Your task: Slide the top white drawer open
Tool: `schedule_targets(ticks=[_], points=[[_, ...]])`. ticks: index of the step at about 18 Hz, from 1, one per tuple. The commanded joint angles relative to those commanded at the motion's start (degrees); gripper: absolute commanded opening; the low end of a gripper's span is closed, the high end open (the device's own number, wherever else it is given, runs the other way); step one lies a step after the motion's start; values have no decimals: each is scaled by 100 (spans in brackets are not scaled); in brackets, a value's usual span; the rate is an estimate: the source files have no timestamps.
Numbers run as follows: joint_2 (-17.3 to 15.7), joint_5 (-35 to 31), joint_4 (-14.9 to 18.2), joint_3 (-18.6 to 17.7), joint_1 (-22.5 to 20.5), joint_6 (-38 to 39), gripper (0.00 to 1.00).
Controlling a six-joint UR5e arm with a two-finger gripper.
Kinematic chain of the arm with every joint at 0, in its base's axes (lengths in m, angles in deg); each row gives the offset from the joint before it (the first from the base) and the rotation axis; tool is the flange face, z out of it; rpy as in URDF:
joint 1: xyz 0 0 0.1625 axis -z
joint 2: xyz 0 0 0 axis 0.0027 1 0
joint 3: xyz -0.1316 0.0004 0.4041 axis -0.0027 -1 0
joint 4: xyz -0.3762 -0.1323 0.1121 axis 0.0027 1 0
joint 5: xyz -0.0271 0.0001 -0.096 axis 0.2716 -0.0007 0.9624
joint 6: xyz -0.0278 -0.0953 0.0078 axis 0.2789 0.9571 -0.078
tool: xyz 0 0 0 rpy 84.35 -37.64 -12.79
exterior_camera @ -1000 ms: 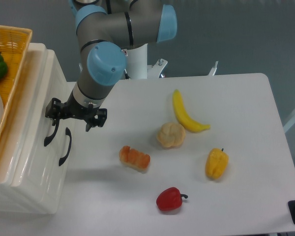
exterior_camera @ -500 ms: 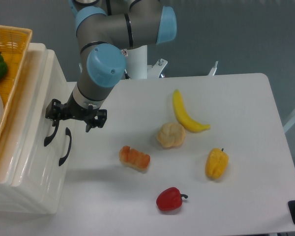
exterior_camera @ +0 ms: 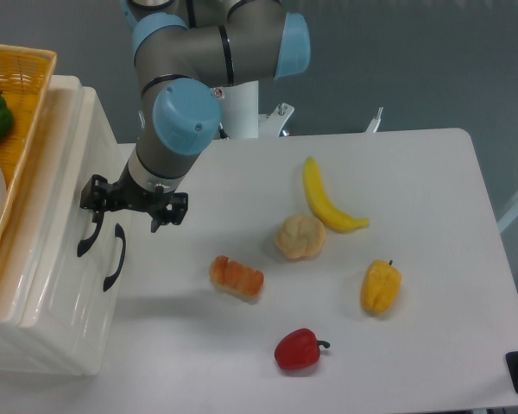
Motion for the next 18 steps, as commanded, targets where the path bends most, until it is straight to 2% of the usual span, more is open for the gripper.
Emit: schedule_targets(ticks=[18], points=[[35, -62, 0, 0, 44, 9, 100]])
